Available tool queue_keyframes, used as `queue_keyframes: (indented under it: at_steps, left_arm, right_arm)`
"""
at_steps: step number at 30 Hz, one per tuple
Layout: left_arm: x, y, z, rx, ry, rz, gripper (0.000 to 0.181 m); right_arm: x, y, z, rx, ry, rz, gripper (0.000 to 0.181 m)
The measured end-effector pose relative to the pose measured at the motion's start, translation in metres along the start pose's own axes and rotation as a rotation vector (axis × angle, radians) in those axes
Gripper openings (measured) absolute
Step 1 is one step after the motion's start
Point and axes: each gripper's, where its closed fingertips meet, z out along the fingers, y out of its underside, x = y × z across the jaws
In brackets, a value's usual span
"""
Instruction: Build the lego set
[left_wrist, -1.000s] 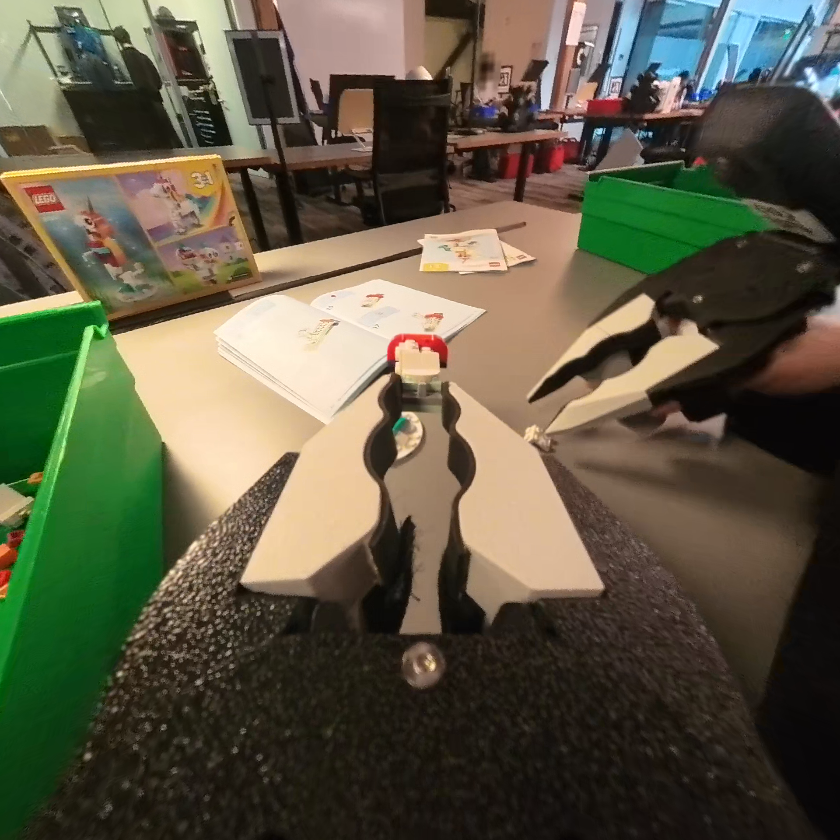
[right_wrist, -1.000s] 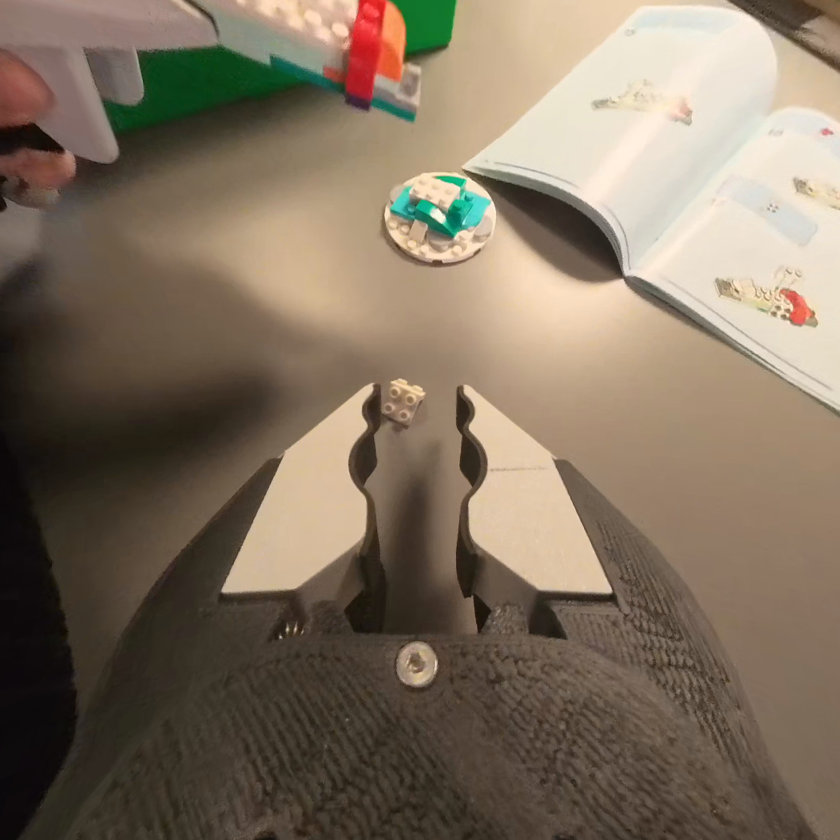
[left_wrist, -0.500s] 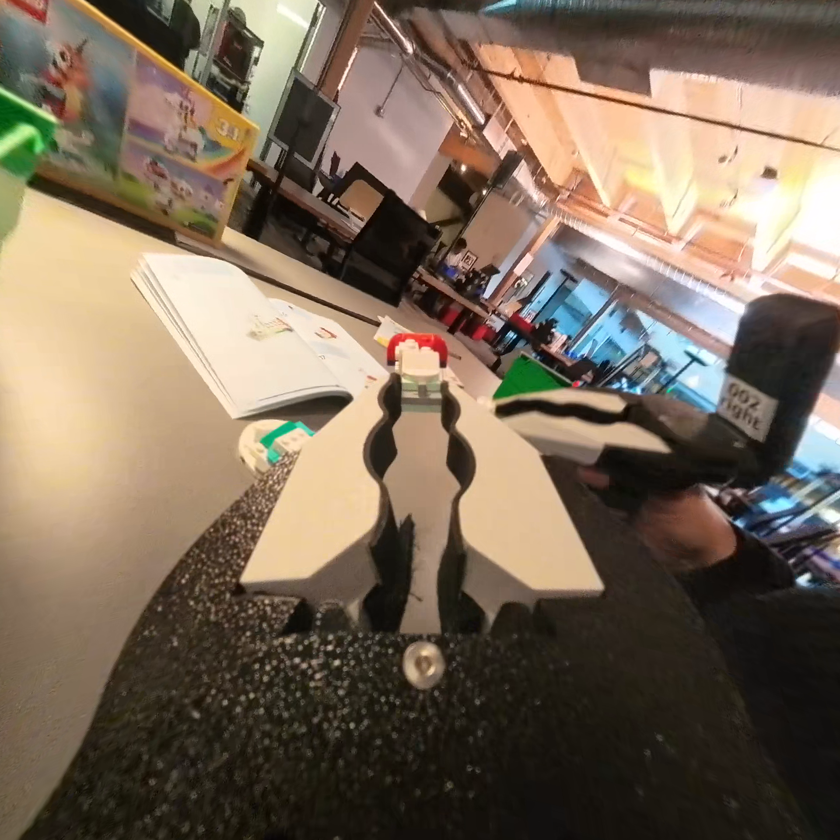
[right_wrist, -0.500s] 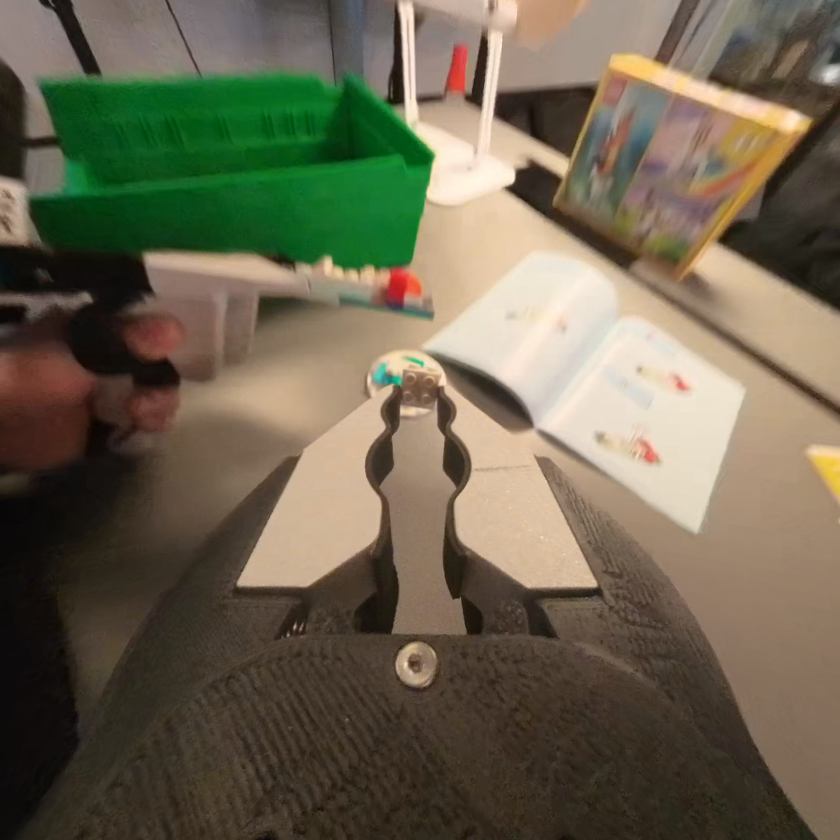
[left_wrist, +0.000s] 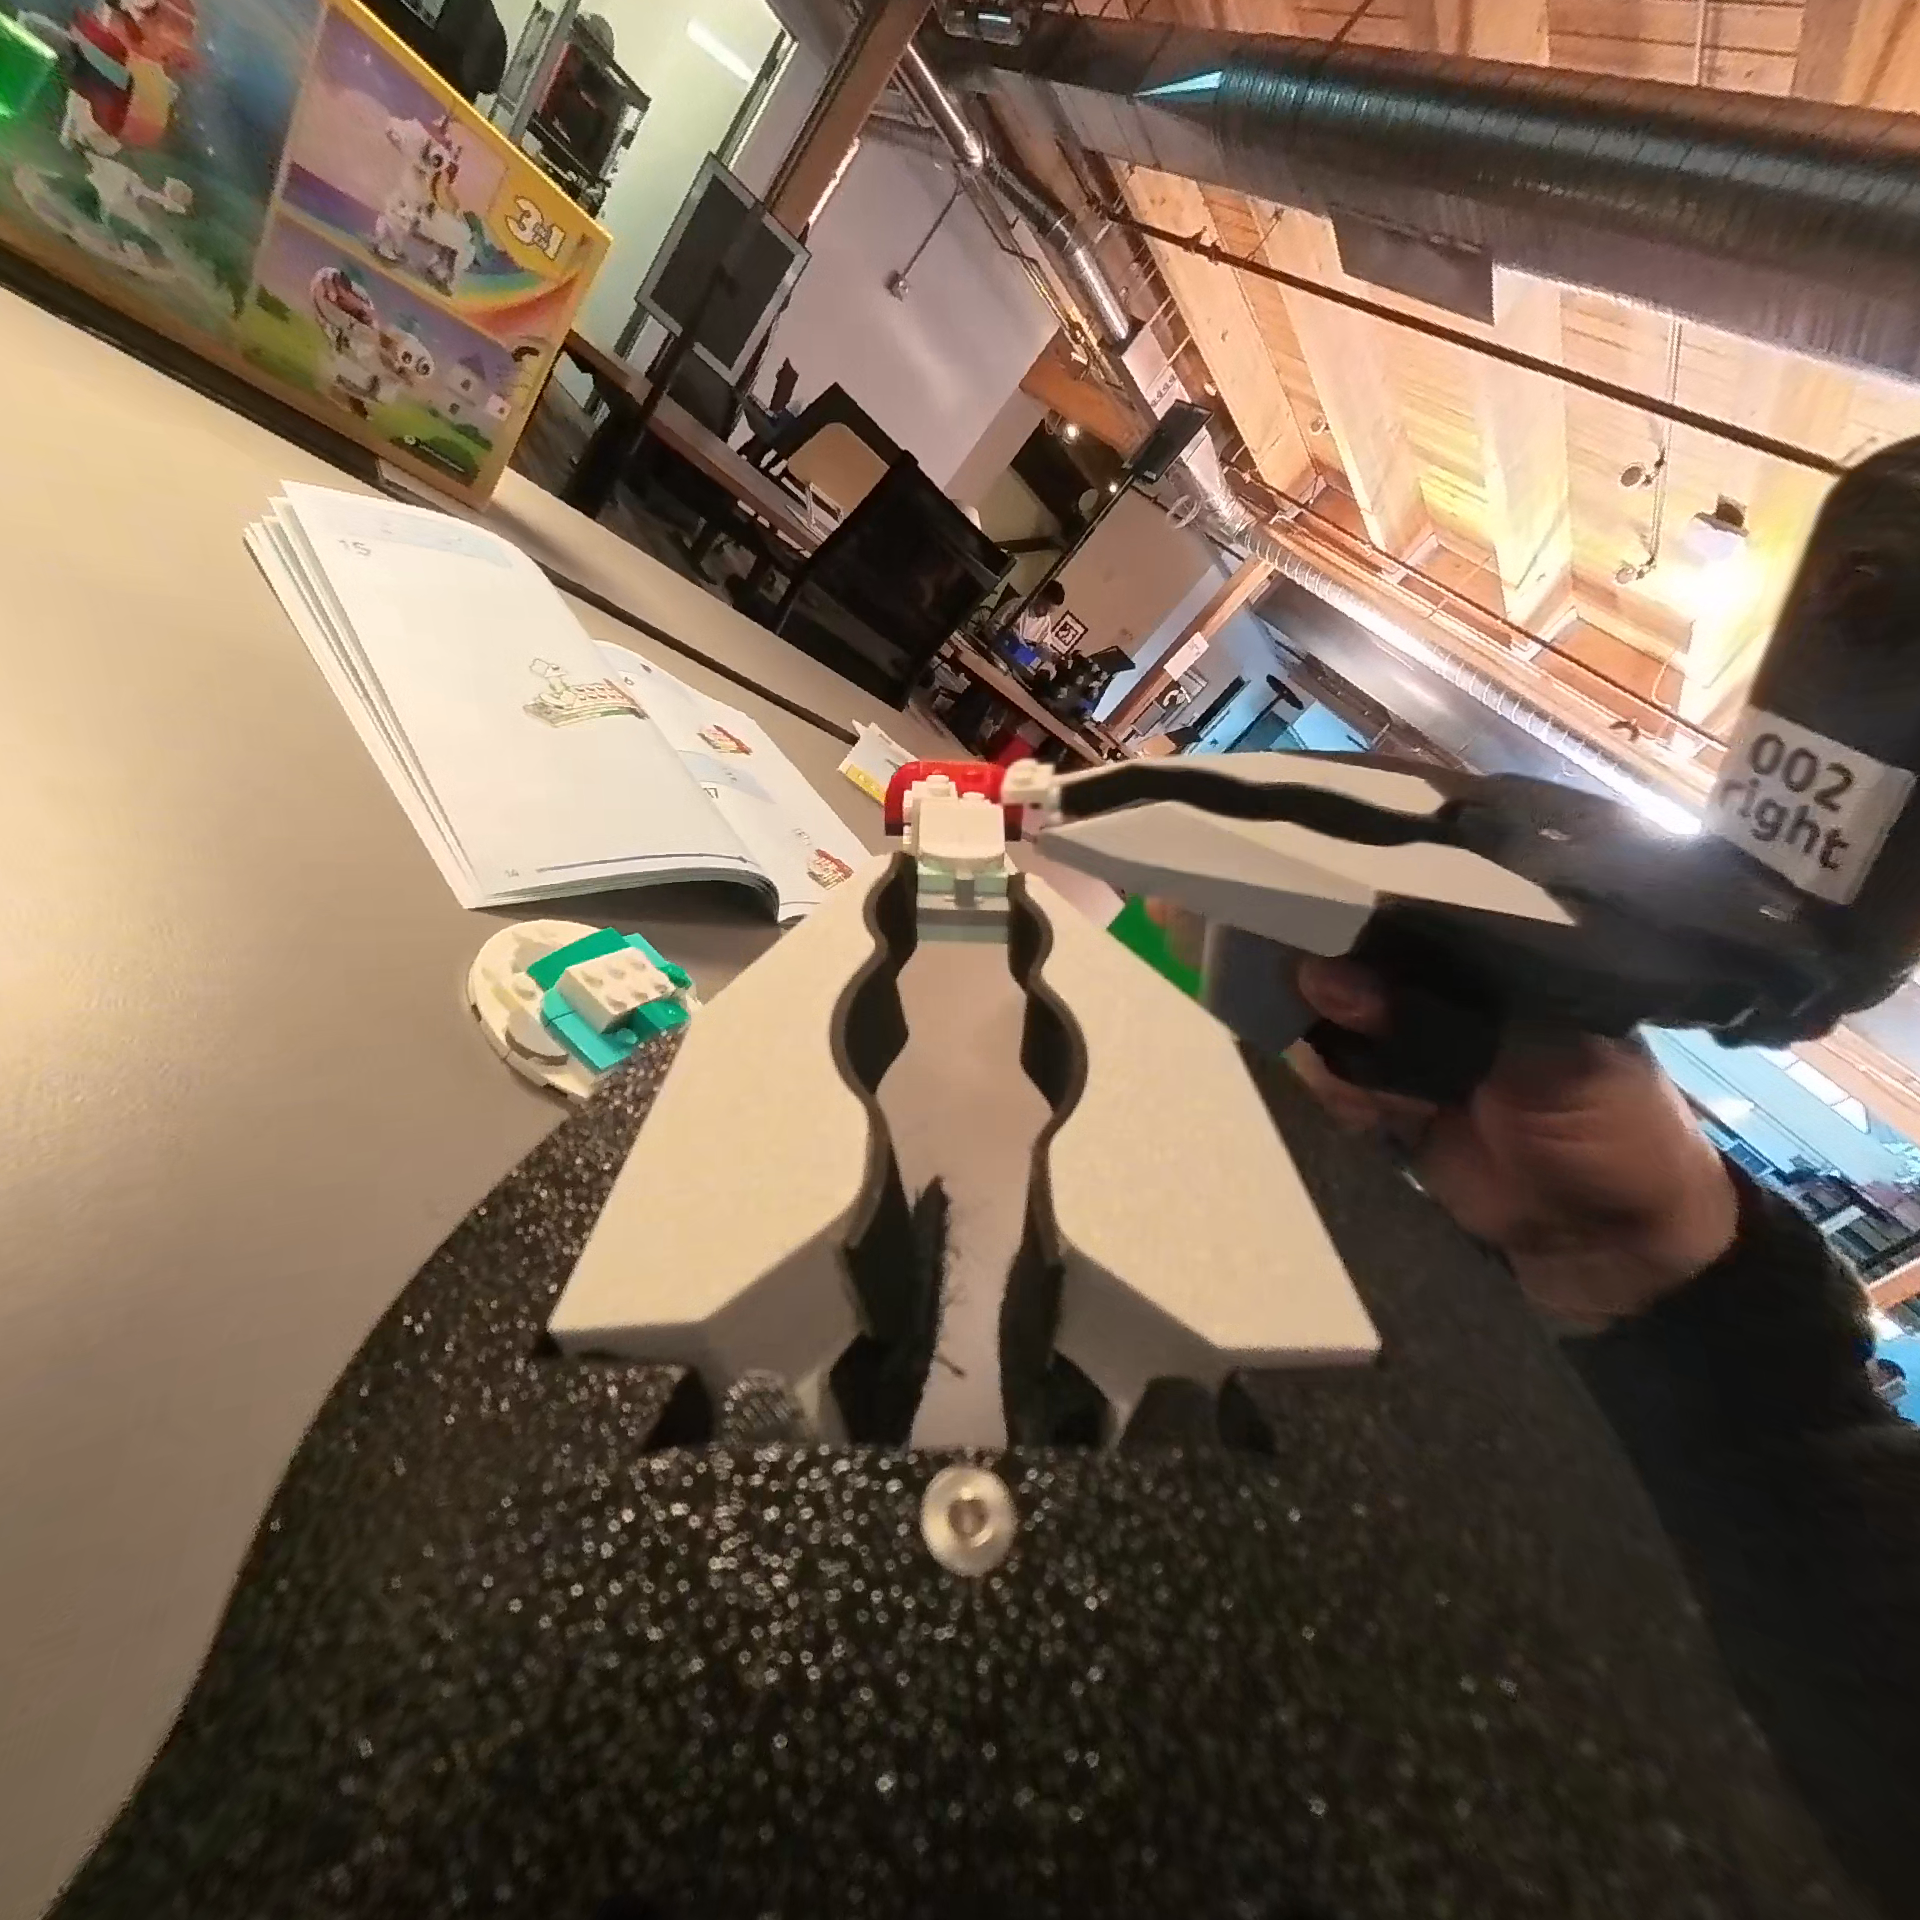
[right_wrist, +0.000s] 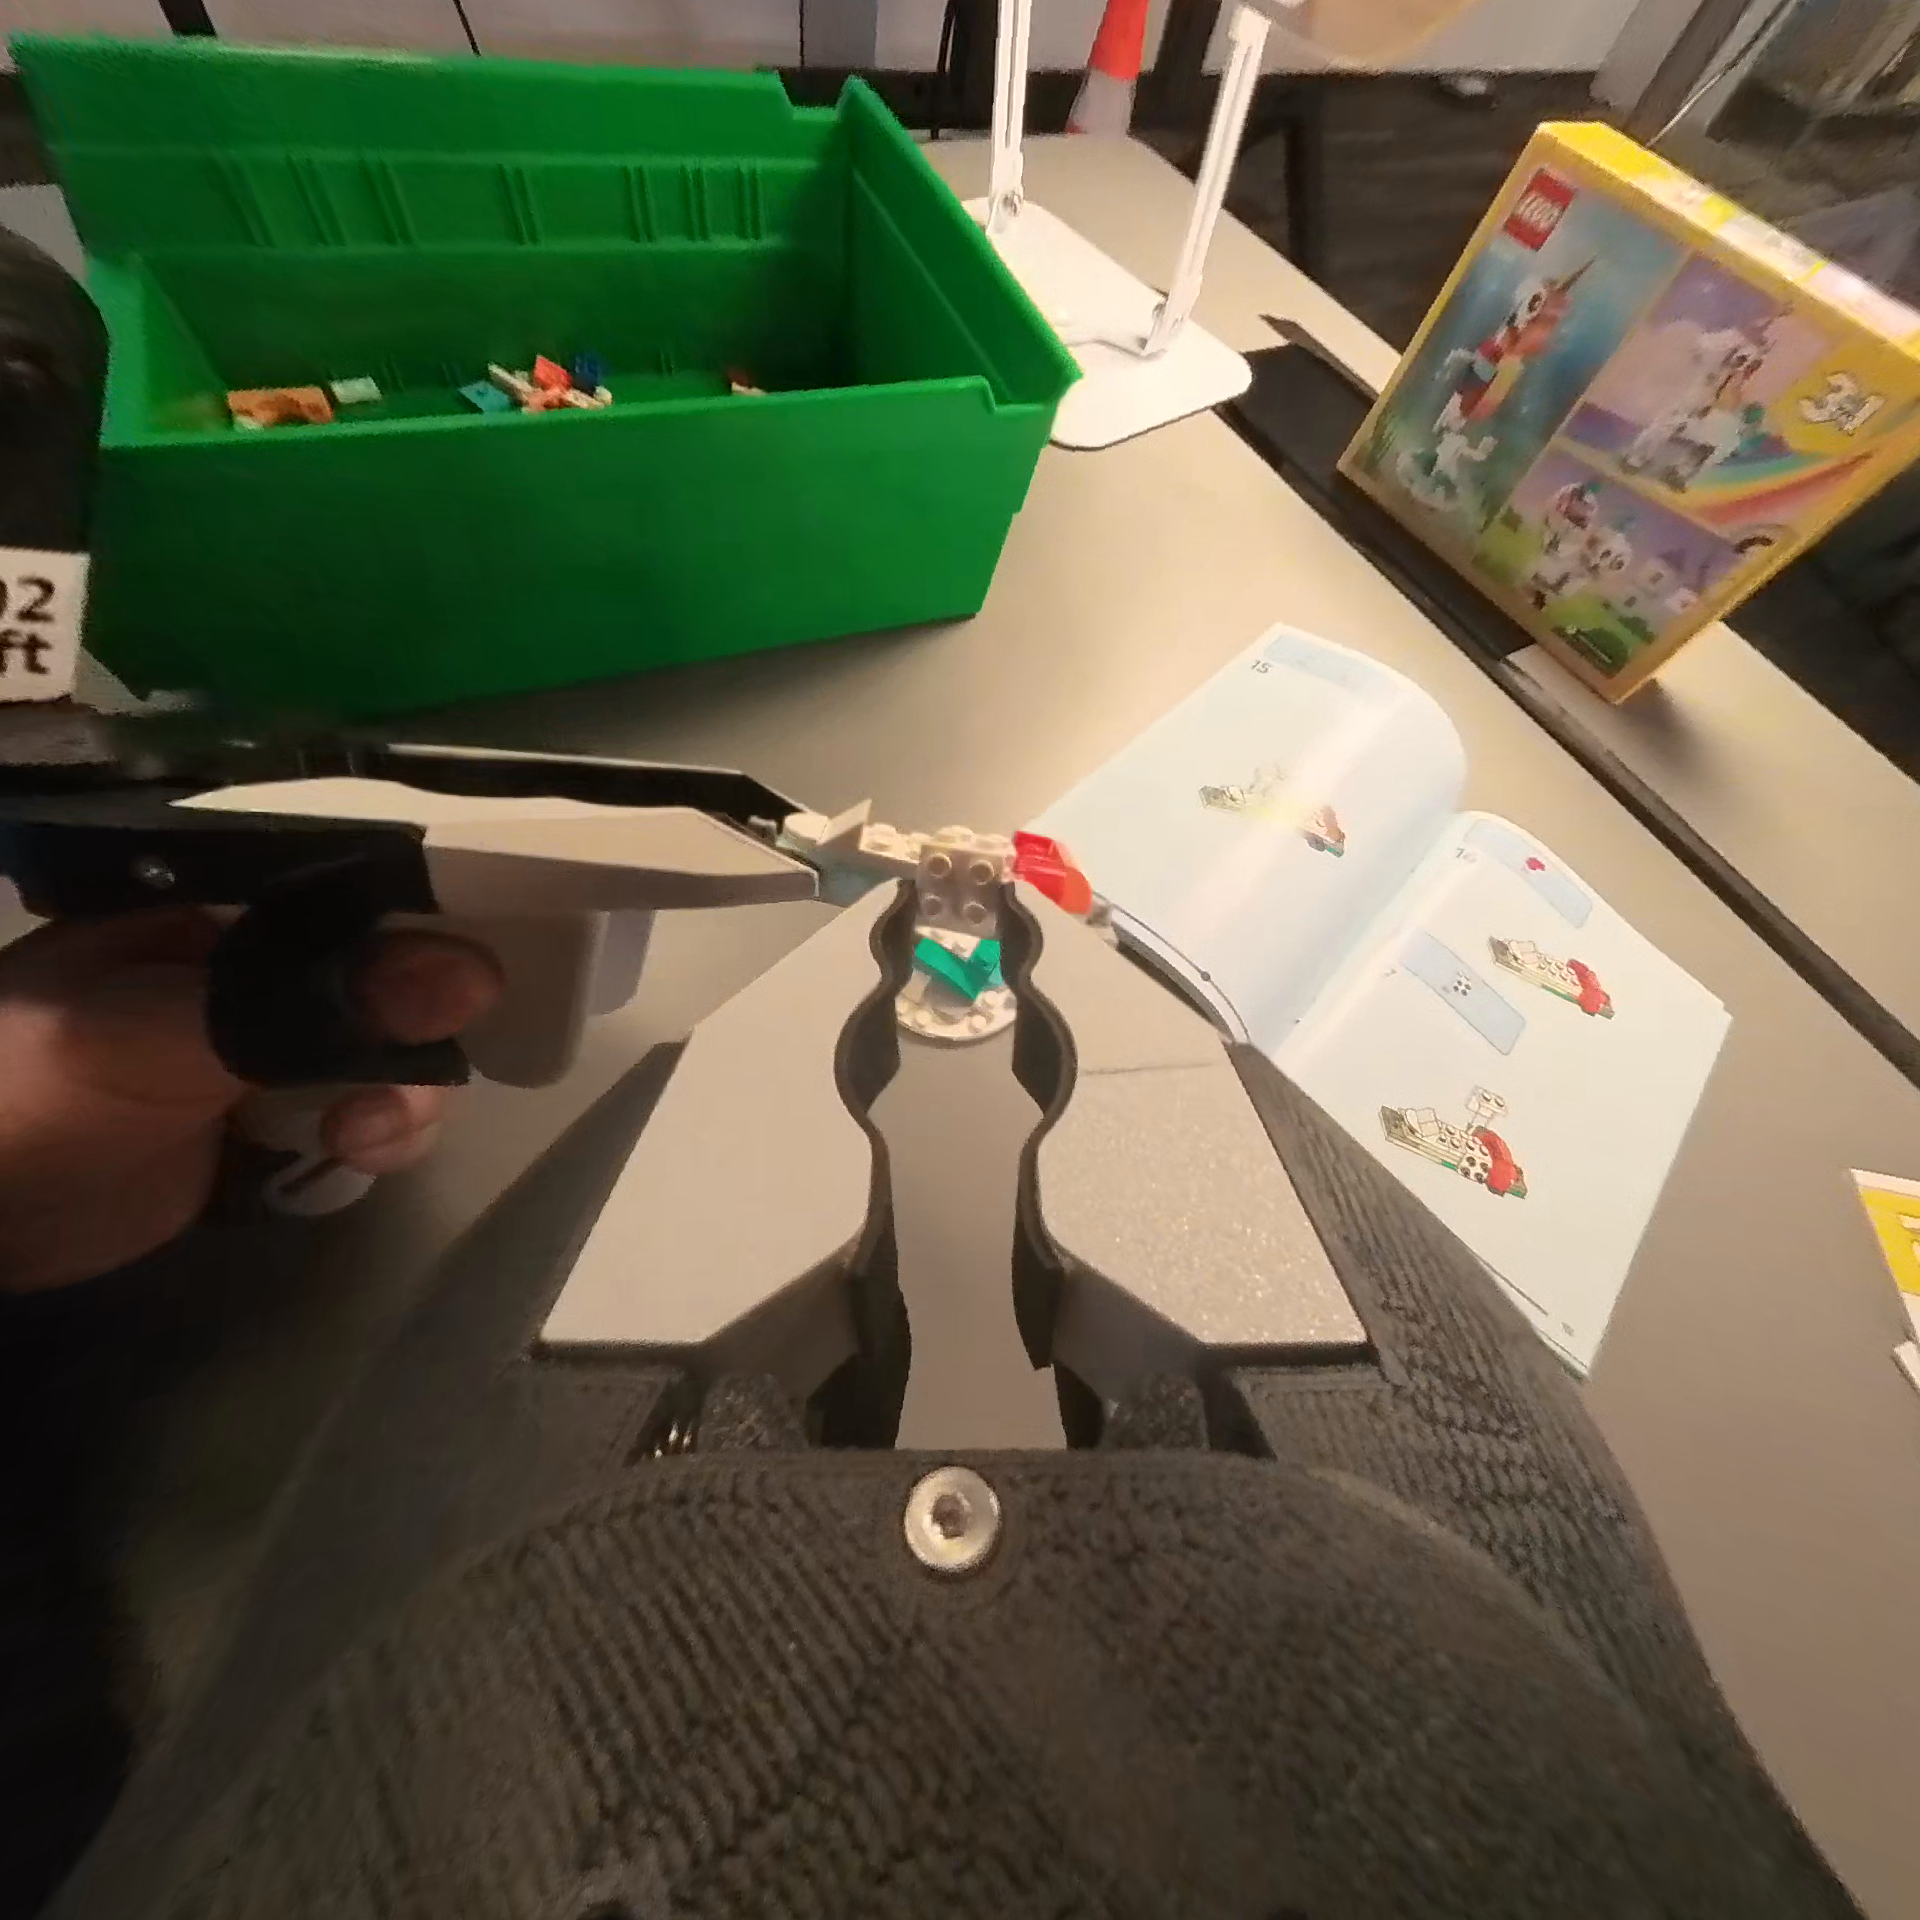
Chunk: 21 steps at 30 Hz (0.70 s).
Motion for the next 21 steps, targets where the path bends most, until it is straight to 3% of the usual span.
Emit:
queue_keyframes:
  at_steps: [9,21]
  left_arm:
    - [-0.013,0.007,-0.001,-0.031,-0.068,-0.103,0.015]
    - [-0.020,0.011,-0.001,-0.053,-0.112,-0.108,0.015]
  right_arm:
    - [-0.001,0.009,0.019,-0.104,0.068,-0.088,0.014]
    - [0.001,0.015,0.025,-0.163,0.082,-0.131,0.018]
